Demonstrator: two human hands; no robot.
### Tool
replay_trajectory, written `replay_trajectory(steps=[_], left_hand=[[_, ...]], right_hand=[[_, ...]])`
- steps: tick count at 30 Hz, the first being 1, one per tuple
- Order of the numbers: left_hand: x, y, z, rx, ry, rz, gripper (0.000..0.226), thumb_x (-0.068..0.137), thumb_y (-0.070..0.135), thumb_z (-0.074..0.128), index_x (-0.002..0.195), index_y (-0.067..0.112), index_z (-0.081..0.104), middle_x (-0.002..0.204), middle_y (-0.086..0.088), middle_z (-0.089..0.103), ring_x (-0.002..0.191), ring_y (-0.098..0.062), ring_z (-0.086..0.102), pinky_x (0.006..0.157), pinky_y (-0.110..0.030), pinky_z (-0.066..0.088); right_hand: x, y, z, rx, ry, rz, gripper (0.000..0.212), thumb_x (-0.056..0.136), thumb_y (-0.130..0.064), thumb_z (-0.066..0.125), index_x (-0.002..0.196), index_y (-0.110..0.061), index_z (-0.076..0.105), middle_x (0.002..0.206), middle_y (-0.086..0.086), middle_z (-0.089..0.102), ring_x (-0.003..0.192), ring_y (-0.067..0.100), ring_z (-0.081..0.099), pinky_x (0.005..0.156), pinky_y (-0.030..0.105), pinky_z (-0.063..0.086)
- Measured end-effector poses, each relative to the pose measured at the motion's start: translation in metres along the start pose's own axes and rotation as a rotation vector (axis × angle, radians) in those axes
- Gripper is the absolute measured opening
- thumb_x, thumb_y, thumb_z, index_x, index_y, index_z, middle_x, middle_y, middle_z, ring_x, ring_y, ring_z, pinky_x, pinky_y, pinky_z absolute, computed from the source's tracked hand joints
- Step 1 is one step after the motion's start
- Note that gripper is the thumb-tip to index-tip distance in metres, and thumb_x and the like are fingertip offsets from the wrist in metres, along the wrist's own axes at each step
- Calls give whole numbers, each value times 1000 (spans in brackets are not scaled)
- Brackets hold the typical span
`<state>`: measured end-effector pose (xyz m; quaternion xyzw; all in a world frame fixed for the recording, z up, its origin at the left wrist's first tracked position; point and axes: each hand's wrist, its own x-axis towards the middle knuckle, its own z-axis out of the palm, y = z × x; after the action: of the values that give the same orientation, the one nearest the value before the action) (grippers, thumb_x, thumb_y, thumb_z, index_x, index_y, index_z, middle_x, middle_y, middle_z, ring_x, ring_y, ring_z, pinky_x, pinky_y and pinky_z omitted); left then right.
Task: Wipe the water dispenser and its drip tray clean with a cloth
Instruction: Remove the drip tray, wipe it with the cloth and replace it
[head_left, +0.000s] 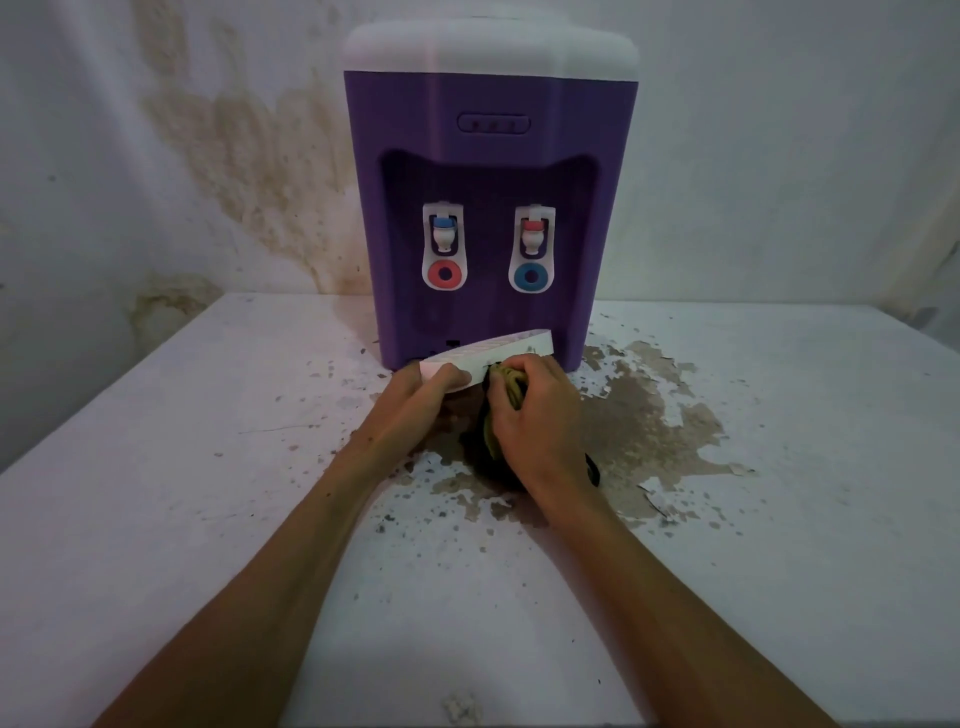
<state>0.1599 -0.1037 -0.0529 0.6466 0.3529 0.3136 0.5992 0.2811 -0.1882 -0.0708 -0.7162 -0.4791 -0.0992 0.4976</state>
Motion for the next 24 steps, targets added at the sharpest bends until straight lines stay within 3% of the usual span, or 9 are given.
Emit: replay_trajectory(steps=[3, 8, 11, 14, 17, 20, 24], left_hand=[[0, -1, 1, 3, 15, 2, 74, 63, 56, 68, 126, 17, 64, 104, -3, 77, 92, -19, 76, 92, -49, 59], [2, -1, -5, -9, 30, 6, 54, 74, 53, 67, 118, 22, 71, 104, -4, 77, 98, -24, 74, 93, -48, 58], [2, 0, -3, -31, 23, 22, 45, 80, 45, 66, 117, 20, 72, 102, -6, 78, 96, -27, 74, 90, -46, 59], [2, -2, 1, -6, 13, 20, 52, 74, 52, 68, 117, 23, 71, 104, -2, 78, 97, -23, 74, 95, -50, 57], [3, -3, 2, 7, 13, 13, 61, 69, 55, 68, 119, 22, 69, 105, 0, 77, 98, -20, 74, 96, -50, 56], [3, -2, -1, -29, 15, 23, 54, 75, 48, 68, 122, 22, 67, 108, -4, 76, 98, -21, 74, 93, -48, 59], [1, -4, 3, 6, -17, 88, 44, 88, 40, 66, 126, 21, 55, 118, -6, 68, 102, -18, 72, 88, -43, 61]], right_hand=[[0, 2, 0, -24, 6, -7, 14, 98, -25, 61, 103, -13, 64, 99, -2, 60, 84, 8, 51, 72, 14, 36], [1, 3, -3, 61, -88, -135, 12, 94, -24, 66, 102, -14, 65, 96, -5, 60, 87, 6, 52, 76, 8, 38], [5, 3, -4, 48, -12, -51, 10, 92, -23, 67, 97, -15, 64, 93, -5, 59, 84, 8, 53, 72, 10, 38], [4, 6, -5, 15, 31, 20, 10, 94, -23, 65, 96, -14, 63, 94, -4, 58, 83, 8, 52, 70, 5, 36], [-1, 5, -6, 12, 1, -42, 11, 95, -24, 65, 99, -14, 64, 94, -6, 58, 83, 5, 48, 73, 0, 33], [-2, 0, -6, 60, -4, -96, 11, 93, -22, 67, 99, -13, 63, 94, -5, 59, 86, 8, 52, 75, 4, 37], [1, -9, -7, 134, 133, -139, 14, 94, -19, 67, 104, -10, 64, 99, -1, 61, 88, 8, 56, 78, 13, 46]])
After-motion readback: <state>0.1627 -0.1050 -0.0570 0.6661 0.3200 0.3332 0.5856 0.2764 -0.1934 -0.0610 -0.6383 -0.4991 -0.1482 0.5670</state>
